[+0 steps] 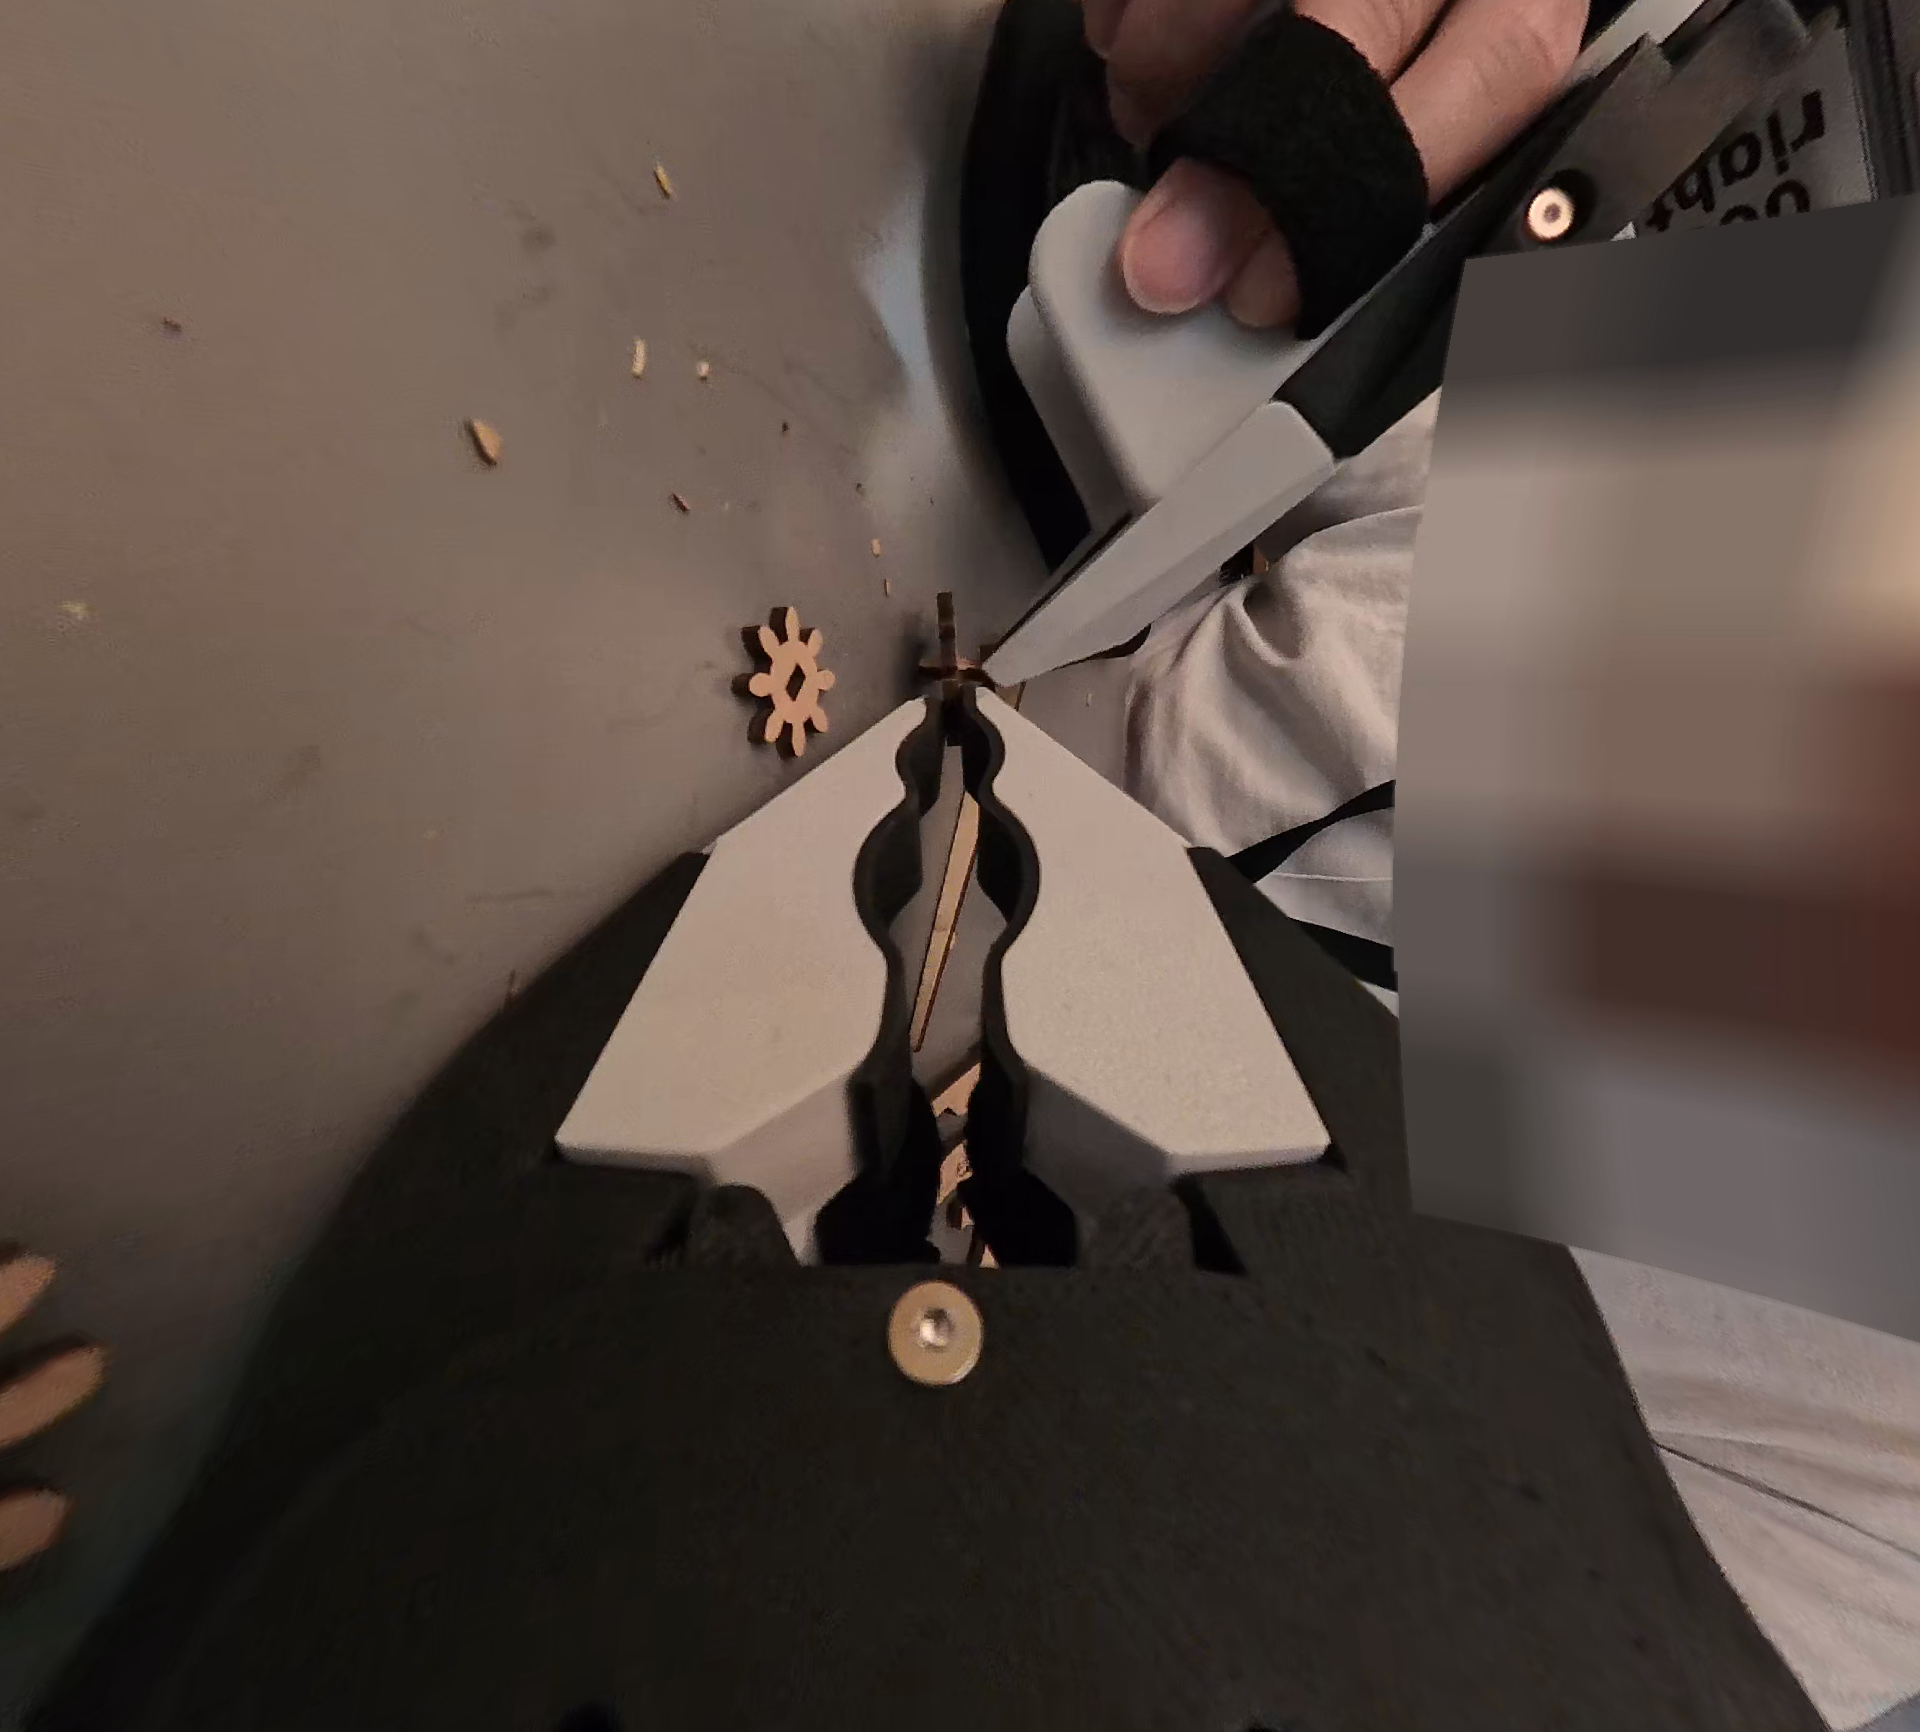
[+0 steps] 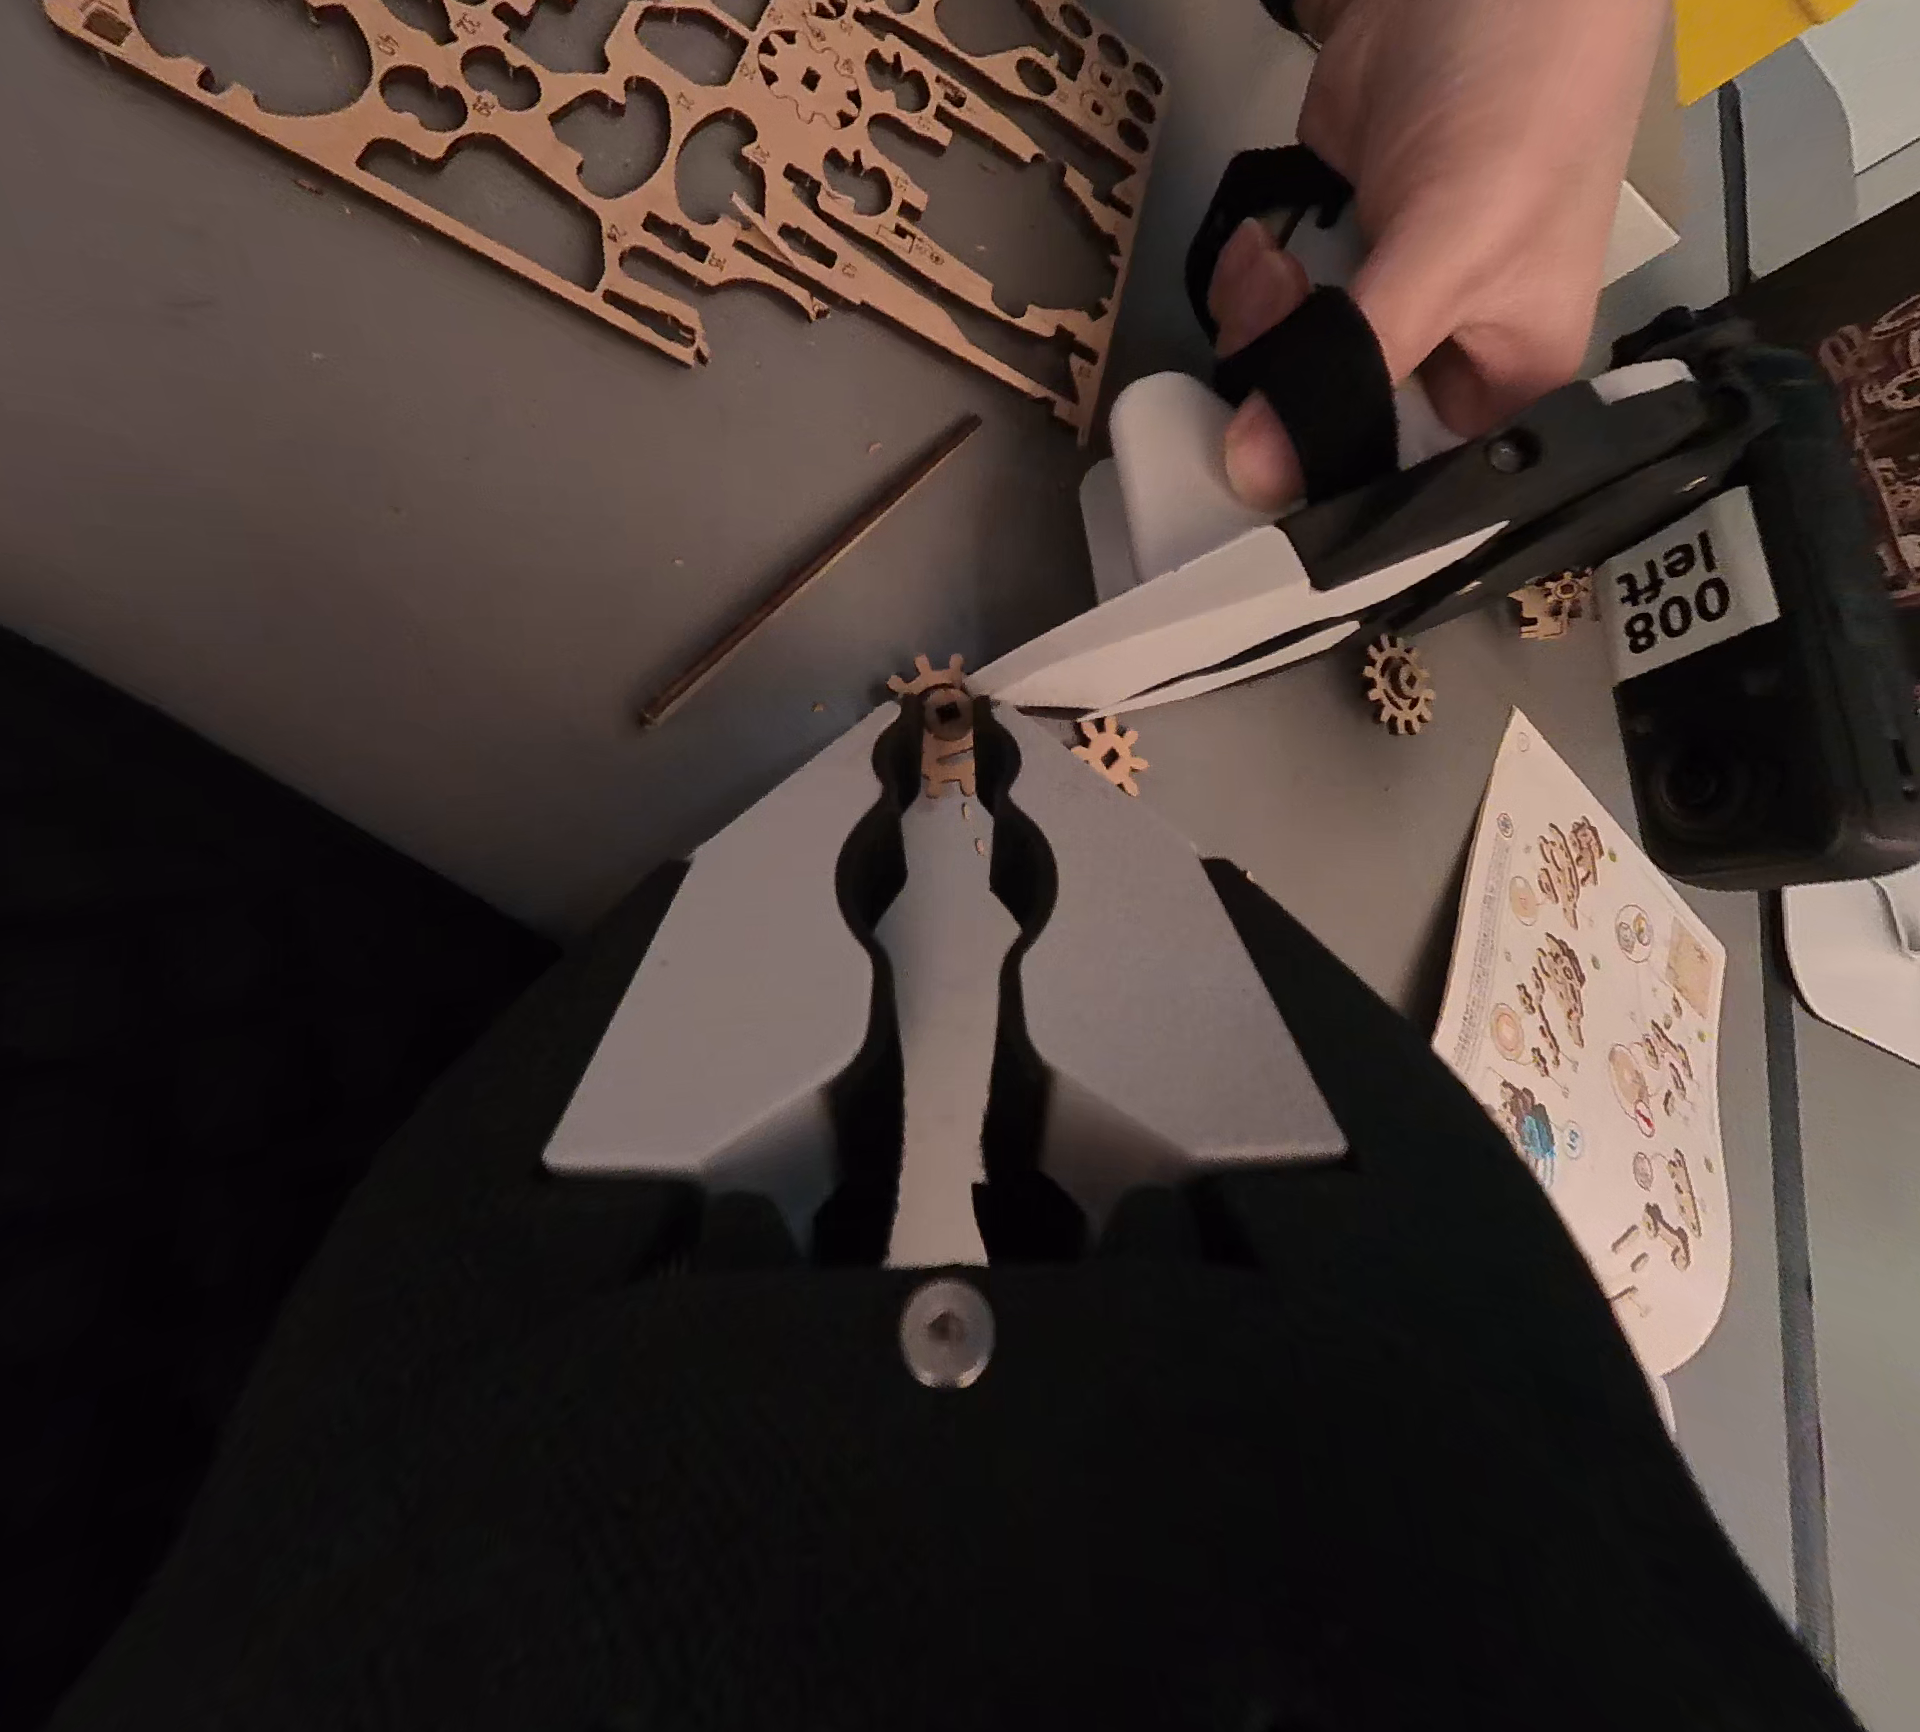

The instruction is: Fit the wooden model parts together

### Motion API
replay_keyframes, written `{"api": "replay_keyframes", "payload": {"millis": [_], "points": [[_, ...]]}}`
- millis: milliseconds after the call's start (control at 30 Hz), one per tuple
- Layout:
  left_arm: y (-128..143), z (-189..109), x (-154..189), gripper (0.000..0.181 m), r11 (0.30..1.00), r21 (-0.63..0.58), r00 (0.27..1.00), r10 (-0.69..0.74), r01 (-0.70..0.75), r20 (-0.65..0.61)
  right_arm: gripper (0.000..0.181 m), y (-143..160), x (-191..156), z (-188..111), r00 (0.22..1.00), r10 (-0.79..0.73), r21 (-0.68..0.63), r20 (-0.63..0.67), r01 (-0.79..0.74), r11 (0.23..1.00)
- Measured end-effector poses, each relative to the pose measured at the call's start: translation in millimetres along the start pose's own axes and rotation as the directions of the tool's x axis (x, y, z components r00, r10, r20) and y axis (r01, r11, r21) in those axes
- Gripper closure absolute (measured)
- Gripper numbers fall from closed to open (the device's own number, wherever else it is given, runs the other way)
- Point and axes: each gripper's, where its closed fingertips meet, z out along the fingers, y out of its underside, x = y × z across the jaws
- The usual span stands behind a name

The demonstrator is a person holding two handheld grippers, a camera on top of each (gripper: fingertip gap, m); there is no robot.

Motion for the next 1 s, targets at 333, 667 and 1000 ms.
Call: {"api": "replay_keyframes", "payload": {"millis": [333,667,1000], "points": [[-2.4,-1.2,3.7,0.168,1.0,0.025,1.0,-0.015,0.016,-0.025,0.174,4.5,1.3,0.9,0.999,-0.034,-0.098,-0.035,0.031,0.995],[-3.1,-0.4,-2.1,0.178,0.999,0.035,1.0,-0.009,0.008,0.025,0.174,5.0,1.5,1.4,1.0,0.003,-0.08,-0.031,-0.005,0.997],[-4.9,0.4,-1.2,0.174,0.999,0.047,0.999,0.013,-0.015,0.049,0.174,6.3,1.6,0.9,0.999,0.012,-0.089,-0.032,-0.015,0.996]]}}
